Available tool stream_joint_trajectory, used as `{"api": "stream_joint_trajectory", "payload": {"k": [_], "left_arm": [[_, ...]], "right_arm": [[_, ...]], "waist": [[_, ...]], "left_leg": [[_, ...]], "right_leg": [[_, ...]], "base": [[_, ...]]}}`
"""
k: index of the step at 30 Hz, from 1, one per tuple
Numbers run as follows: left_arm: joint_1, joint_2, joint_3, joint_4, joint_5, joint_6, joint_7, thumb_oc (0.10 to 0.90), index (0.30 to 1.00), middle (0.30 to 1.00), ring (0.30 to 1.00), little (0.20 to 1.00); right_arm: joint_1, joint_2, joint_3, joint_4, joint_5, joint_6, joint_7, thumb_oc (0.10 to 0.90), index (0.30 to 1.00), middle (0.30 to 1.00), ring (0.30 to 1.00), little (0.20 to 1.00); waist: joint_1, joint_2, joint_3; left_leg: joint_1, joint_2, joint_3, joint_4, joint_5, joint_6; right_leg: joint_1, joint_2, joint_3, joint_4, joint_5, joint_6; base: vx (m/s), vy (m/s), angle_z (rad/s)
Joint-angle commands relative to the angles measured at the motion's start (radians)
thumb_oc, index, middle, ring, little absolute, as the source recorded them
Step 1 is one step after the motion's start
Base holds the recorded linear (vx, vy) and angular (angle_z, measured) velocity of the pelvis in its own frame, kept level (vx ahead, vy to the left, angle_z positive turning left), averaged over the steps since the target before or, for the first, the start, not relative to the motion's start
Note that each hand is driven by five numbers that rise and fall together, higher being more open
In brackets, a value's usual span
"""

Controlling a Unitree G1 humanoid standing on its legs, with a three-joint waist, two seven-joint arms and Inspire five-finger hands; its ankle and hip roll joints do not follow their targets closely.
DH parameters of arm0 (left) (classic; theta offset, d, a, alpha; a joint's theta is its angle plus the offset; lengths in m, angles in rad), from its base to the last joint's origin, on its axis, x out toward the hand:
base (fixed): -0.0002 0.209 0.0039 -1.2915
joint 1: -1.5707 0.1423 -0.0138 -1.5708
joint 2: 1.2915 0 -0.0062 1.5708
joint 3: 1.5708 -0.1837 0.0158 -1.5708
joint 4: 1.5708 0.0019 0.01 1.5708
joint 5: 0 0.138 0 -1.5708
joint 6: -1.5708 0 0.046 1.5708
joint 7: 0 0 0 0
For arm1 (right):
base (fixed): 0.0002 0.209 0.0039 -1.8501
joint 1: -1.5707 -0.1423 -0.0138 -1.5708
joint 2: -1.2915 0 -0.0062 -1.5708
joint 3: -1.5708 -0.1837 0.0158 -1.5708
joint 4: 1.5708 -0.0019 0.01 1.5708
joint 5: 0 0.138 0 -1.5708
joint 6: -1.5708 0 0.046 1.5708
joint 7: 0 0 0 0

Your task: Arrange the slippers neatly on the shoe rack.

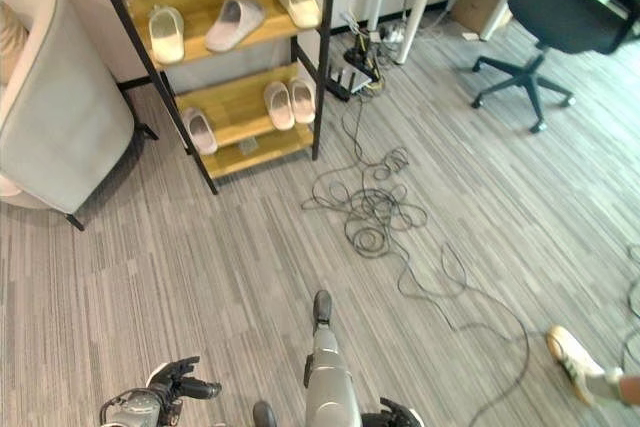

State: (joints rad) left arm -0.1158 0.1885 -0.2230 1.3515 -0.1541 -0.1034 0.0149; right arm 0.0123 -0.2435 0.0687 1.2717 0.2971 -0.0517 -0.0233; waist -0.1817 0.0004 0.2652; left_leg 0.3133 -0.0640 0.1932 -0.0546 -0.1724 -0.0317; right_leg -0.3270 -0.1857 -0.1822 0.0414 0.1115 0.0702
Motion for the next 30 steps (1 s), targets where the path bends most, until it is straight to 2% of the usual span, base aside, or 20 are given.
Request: {"api": "stream_joint_trajectory", "payload": {"k": [1, 2, 3, 4, 6, 7, 8, 9, 10, 12, 14, 16, 18, 21, 23, 24, 25, 26, 27, 30], "left_arm": [[0.064, 0.019, 0.026, 0.006, 0.066, 0.003, 0.005, 0.8, 0.9, 0.9, 0.9, 0.9], [0.064, 0.019, 0.026, 0.006, 0.066, 0.003, 0.005, 0.8, 0.9, 0.9, 0.9, 0.9], [0.076, 0.022, 0.034, 0.004, 0.048, 0.015, 0.005, 0.8, 0.9, 0.9, 0.9, 0.9], [0.08, 0.027, 0.042, -0.007, 0.031, 0.018, 0.005, 0.8, 0.9, 0.9, 0.9, 0.9], [0.067, 0.035, 0.04, -0.03, 0.005, 0.022, 0.013, 0.8, 0.9, 0.9, 0.9, 0.9], [0.054, 0.03, 0.045, -0.045, -0.031, 0.015, 0.015, 0.8, 0.9, 0.9, 0.9, 0.9], [0.054, 0.03, 0.045, -0.045, -0.031, 0.015, 0.015, 0.8, 0.9, 0.9, 0.9, 0.9], [0.054, 0.023, 0.042, -0.058, -0.048, 0.005, 0.016, 0.8, 0.9, 0.9, 0.9, 0.9], [0.054, 0.023, 0.041, -0.058, -0.048, 0.005, 0.016, 0.8, 0.9, 0.9, 0.9, 0.9], [0.049, 0.018, 0.028, -0.072, -0.041, -0.001, 0.023, 0.8, 0.9, 0.9, 0.9, 0.9], [0.044, 0.019, 0.025, -0.08, -0.041, 0.001, 0.027, 0.8, 0.9, 0.9, 0.9, 0.9], [0.038, 0.022, 0.021, -0.099, -0.039, -0.003, 0.052, 0.8, 0.9, 0.9, 0.9, 0.9], [0.042, 0.02, 0.034, -0.084, -0.044, 0.004, 0.06, 0.8, 0.9, 0.9, 0.9, 0.9], [0.069, 0.022, 0.084, -0.037, -0.035, 0.022, 0.062, 0.8, 0.9, 0.9, 0.9, 0.9], [0.081, 0.02, 0.108, -0.004, -0.019, 0.037, 0.058, 0.8, 0.9, 0.9, 0.9, 0.9], [0.082, 0.029, 0.12, 0.002, -0.01, 0.041, 0.058, 0.8, 0.9, 0.9, 0.9, 0.9], [0.083, 0.029, 0.12, 0.002, -0.01, 0.042, 0.058, 0.8, 0.9, 0.9, 0.9, 0.9], [0.079, 0.038, 0.125, -0.014, -0.016, 0.044, 0.046, 0.8, 0.9, 0.9, 0.9, 0.9], [0.08, 0.038, 0.125, -0.014, -0.017, 0.044, 0.046, 0.8, 0.9, 0.9, 0.9, 0.9], [0.06, 0.07, 0.146, -0.018, -0.028, 0.047, 0.064, 0.8, 0.9, 0.9, 0.9, 0.9]], "right_arm": [[0.025, -0.091, 0.002, 0.001, 0.022, -0.014, 0.001, 0.8, 0.9, 0.9, 0.9, 0.9], [0.025, -0.091, 0.002, 0.002, 0.022, -0.014, 0.001, 0.8, 0.9, 0.9, 0.9, 0.9], [0.024, -0.101, 0.006, 0.026, 0.008, -0.011, -0.011, 0.8, 0.9, 0.9, 0.9, 0.9], [0.02, -0.105, 0.011, 0.031, 0.005, -0.008, -0.017, 0.8, 0.9, 0.9, 0.9, 0.9], [0.006, -0.117, 0.033, 0.021, 0.007, -0.008, -0.031, 0.8, 0.9, 0.9, 0.9, 0.9], [0.002, -0.125, 0.04, 0.013, 0.016, -0.01, -0.031, 0.8, 0.9, 0.9, 0.9, 0.9], [0.002, -0.125, 0.039, 0.013, 0.016, -0.01, -0.031, 0.8, 0.9, 0.9, 0.9, 0.9], [0.006, -0.133, 0.039, -0.011, 0.016, -0.021, -0.031, 0.8, 0.9, 0.9, 0.9, 0.9], [0.007, -0.134, 0.039, -0.011, 0.016, -0.02, -0.031, 0.8, 0.9, 0.9, 0.9, 0.9], [0.005, -0.142, 0.04, -0.04, 0.001, -0.028, -0.046, 0.8, 0.9, 0.9, 0.9, 0.9], [0.001, -0.145, 0.046, -0.054, -0.014, -0.029, -0.056, 0.8, 0.9, 0.9, 0.9, 0.9], [-0.001, -0.157, 0.074, -0.117, -0.054, -0.037, -0.075, 0.8, 0.9, 0.9, 0.9, 0.9], [0.002, -0.158, 0.102, -0.175, -0.086, -0.04, -0.083, 0.8, 0.9, 0.9, 0.9, 0.9], [0.03, -0.152, 0.116, -0.295, -0.125, -0.044, -0.081, 0.8, 0.9, 0.9, 0.9, 0.9], [0.049, -0.151, 0.113, -0.353, -0.14, -0.045, -0.078, 0.8, 0.9, 0.9, 0.9, 0.9], [0.066, -0.148, 0.111, -0.4, -0.155, -0.045, -0.07, 0.8, 0.9, 0.9, 0.9, 0.9], [0.067, -0.148, 0.111, -0.4, -0.155, -0.045, -0.07, 0.8, 0.9, 0.9, 0.9, 0.9], [0.074, -0.148, 0.112, -0.481, -0.174, -0.048, -0.059, 0.8, 0.9, 0.9, 0.9, 0.9], [0.075, -0.148, 0.112, -0.482, -0.174, -0.048, -0.059, 0.8, 0.9, 0.9, 0.9, 0.9], [0.073, -0.157, 0.134, -0.606, -0.21, -0.062, -0.05, 0.8, 0.9, 0.9, 0.9, 0.9]], "waist": [[-0.015, 0.017, -0.014], [-0.016, 0.014, -0.016], [-0.003, 0.012, -0.013], [0.012, 0.001, -0.002], [0.052, -0.033, 0.031], [0.084, -0.051, 0.043], [0.085, -0.05, 0.045], [0.106, -0.052, 0.036], [0.107, -0.053, 0.037], [0.127, -0.053, 0.031], [0.139, -0.053, 0.032], [0.174, -0.048, 0.029], [0.191, -0.049, 0.022], [0.187, -0.05, -0.017], [0.184, -0.061, -0.045], [0.185, -0.074, -0.066], [0.185, -0.075, -0.067], [0.177, -0.083, -0.066], [0.178, -0.084, -0.067], [0.15, -0.072, -0.043]], "left_leg": [[-0.05, 0.151, -0.016, 0.226, -0.124, -0.026], [-0.053, 0.148, -0.018, 0.225, -0.121, -0.026], [-0.186, 0.244, -0.024, 0.574, 0.056, -0.058], [-0.243, 0.272, -0.038, 0.726, 0.133, -0.053], [-0.34, 0.322, -0.028, 0.957, 0.152, -0.026], [-0.414, 0.344, 0.034, 0.966, 0.131, -0.018], [-0.413, 0.345, 0.035, 0.968, 0.13, -0.018], [-0.468, 0.33, 0.087, 0.835, 0.111, -0.02], [-0.464, 0.328, 0.089, 0.833, 0.111, -0.019], [-0.522, 0.339, 0.158, 0.655, 0.152, -0.035], [-0.538, 0.34, 0.172, 0.58, 0.178, -0.044], [-0.566, 0.324, 0.149, 0.373, 0.226, -0.062], [-0.564, 0.325, 0.116, 0.296, 0.247, -0.072], [-0.518, 0.329, 0.151, 0.229, 0.252, -0.071], [-0.496, 0.306, 0.161, 0.232, 0.228, -0.059], [-0.48, 0.274, 0.167, 0.242, 0.185, -0.035], [-0.481, 0.273, 0.168, 0.242, 0.184, -0.035], [-0.444, 0.227, 0.165, 0.232, 0.135, 0.002], [-0.444, 0.226, 0.166, 0.232, 0.134, 0.003], [-0.388, 0.187, 0.144, 0.216, 0.085, 0.041]], "right_leg": [[0.044, -0.017, 0.051, 0.05, -0.043, 0.057], [0.042, -0.02, 0.051, 0.048, -0.041, 0.057], [0.098, 0.024, 0.032, 0.073, -0.085, -0.01], [0.131, 0.052, 0.024, 0.08, -0.111, -0.05], [0.212, 0.093, 0.017, 0.078, -0.163, -0.107], [0.276, 0.103, 0.013, 0.072, -0.199, -0.12], [0.277, 0.105, 0.013, 0.072, -0.199, -0.12], [0.33, 0.112, 0.013, 0.053, -0.221, -0.115], [0.332, 0.111, 0.014, 0.053, -0.221, -0.114], [0.401, 0.112, 0.007, 0.02, -0.245, -0.097], [0.422, 0.112, 0.004, 0.012, -0.254, -0.09], [0.477, 0.117, -0.01, -0.002, -0.284, -0.068], [0.51, 0.121, -0.011, -0.006, -0.301, -0.058], [0.544, 0.119, -0.011, -0.01, -0.325, -0.038], [0.553, 0.096, -0.018, 0.009, -0.338, -0.018], [0.539, 0.065, -0.024, 0.071, -0.327, 0.006], [0.538, 0.063, -0.024, 0.072, -0.328, 0.007], [0.475, 0.02, -0.02, 0.225, -0.252, 0.05], [0.472, 0.018, -0.018, 0.227, -0.254, 0.051], [0.342, -0.007, 0.03, 0.417, -0.146, 0.076]], "base": [[0.32, -0.253, 0.22], [0.3, -0.482, 0.04], [0.25, -0.54, -0.05], [0.37, -0.76, -0.01], [0.34, -0.55, -0.17], [0.28, -0.313, -0.43], [0.47, -0.212, -0.38], [0.27, -0.046, -0.39], [0.41, -0.057, -0.22], [0.35, -0.007, -0.04], [0.25, 0.027, -0.08], [0.44, 0.127, -0.24], [0.51, 0.183, -0.26], [0.38, 0.19, -0.33], [0.4, 0.271, -0.15], [0.18, 0.143, -0.06], [0.33, 0.332, 0.16], [0.15, 0.195, 0.32], [0.2, 0.275, 0.33], [0.16, 0.168, 0.29]]}}
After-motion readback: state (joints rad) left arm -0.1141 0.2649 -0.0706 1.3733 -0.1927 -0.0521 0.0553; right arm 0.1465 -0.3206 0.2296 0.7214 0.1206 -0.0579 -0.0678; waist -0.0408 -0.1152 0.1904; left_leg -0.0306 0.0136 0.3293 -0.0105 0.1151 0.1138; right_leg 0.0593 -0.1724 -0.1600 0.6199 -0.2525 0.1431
